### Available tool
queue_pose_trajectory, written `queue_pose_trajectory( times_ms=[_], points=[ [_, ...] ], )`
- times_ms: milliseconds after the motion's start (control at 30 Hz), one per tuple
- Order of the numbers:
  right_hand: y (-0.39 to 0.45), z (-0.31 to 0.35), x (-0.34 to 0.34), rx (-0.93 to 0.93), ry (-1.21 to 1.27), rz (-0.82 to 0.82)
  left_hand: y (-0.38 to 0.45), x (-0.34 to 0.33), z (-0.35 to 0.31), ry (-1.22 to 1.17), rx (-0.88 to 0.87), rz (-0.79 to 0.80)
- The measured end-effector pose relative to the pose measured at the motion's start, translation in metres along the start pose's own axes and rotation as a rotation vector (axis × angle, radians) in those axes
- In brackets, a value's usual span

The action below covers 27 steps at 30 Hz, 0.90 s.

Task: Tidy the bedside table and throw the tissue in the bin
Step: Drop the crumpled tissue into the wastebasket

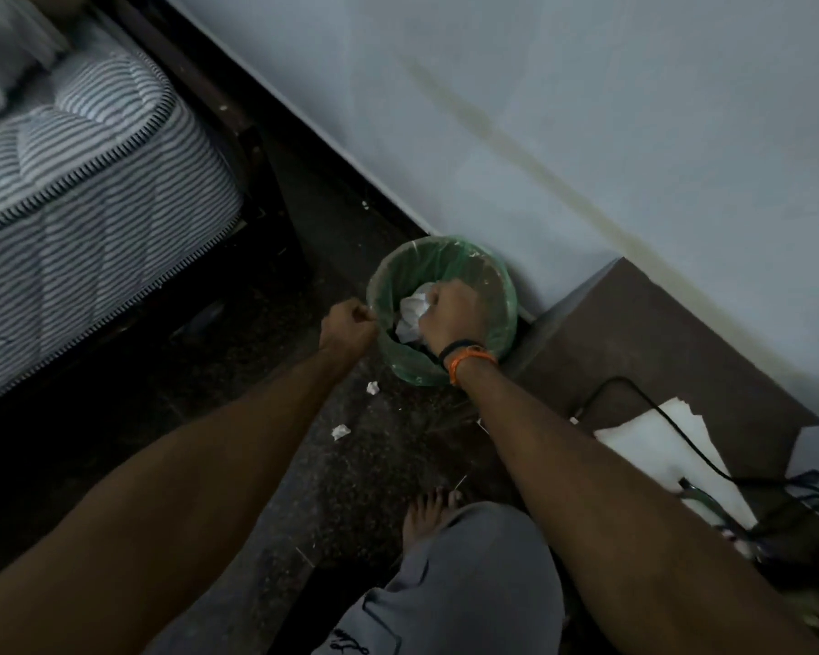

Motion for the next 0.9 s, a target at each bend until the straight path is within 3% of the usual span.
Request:
queue_pose_trajectory(
  times_ms=[100, 267, 500, 633, 733, 900],
  points=[
    [-0.012, 0.011, -0.037, 0.063, 0.012, 0.061, 0.0, 0.001, 0.039, 0.122, 0.007, 0.056],
    [-0.02, 0.018, -0.091, 0.169, 0.014, 0.283, -0.001, -0.015, 0.093, 0.472, -0.086, 0.351],
    [-0.015, 0.004, -0.166, 0.177, -0.198, 0.625, -0.003, -0.051, 0.169, 0.623, -0.071, 0.624],
    [-0.017, -0.009, -0.21, 0.113, -0.24, 0.752, 0.001, -0.065, 0.2, 0.691, -0.046, 0.692],
    [-0.025, -0.025, -0.247, 0.099, -0.306, 0.846, 0.004, -0.078, 0.214, 0.616, 0.021, 0.698],
    [-0.035, -0.052, -0.295, 0.098, -0.354, 0.87, 0.018, -0.093, 0.247, 0.642, -0.029, 0.568]
  ],
)
Point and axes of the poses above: each hand's wrist, its own y-axis towards the middle knuckle, its own x-axis out of the back of the hand, z = x × y, the point moved 2 cm from there along y, towards the middle knuckle, and after that the axes turned 5 degrees about -z, right-handed, at the moved point
